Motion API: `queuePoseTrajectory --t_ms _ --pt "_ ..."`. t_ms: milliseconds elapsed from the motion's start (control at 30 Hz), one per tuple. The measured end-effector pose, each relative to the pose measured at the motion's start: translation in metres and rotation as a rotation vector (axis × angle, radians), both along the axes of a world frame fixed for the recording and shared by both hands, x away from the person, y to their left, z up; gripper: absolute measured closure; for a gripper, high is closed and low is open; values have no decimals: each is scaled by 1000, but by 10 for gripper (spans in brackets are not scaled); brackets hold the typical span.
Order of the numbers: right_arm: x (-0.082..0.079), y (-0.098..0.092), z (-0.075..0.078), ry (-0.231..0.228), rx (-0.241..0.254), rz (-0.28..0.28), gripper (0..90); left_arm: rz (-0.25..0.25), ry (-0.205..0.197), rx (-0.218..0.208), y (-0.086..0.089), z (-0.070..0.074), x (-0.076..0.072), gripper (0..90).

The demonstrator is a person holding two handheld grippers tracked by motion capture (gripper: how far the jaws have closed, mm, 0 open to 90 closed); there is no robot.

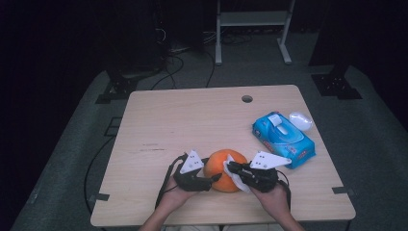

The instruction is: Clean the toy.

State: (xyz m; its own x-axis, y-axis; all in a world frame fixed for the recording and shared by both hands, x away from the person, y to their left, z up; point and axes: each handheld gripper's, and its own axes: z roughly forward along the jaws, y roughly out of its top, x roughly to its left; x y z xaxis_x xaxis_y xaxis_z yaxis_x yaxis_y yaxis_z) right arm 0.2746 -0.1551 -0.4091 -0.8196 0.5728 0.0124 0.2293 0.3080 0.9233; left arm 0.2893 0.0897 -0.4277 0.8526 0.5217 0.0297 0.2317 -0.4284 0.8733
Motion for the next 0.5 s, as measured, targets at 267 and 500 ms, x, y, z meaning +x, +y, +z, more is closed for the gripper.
queuePoseTrajectory --t_ms 267,500 --pt "5 -15 -12 52 -3 -31 836 15 65 -57 0 0 4 156" --pt "3 -13 -14 62 -37 -15 836 19 134 -93 2 -5 11 275"
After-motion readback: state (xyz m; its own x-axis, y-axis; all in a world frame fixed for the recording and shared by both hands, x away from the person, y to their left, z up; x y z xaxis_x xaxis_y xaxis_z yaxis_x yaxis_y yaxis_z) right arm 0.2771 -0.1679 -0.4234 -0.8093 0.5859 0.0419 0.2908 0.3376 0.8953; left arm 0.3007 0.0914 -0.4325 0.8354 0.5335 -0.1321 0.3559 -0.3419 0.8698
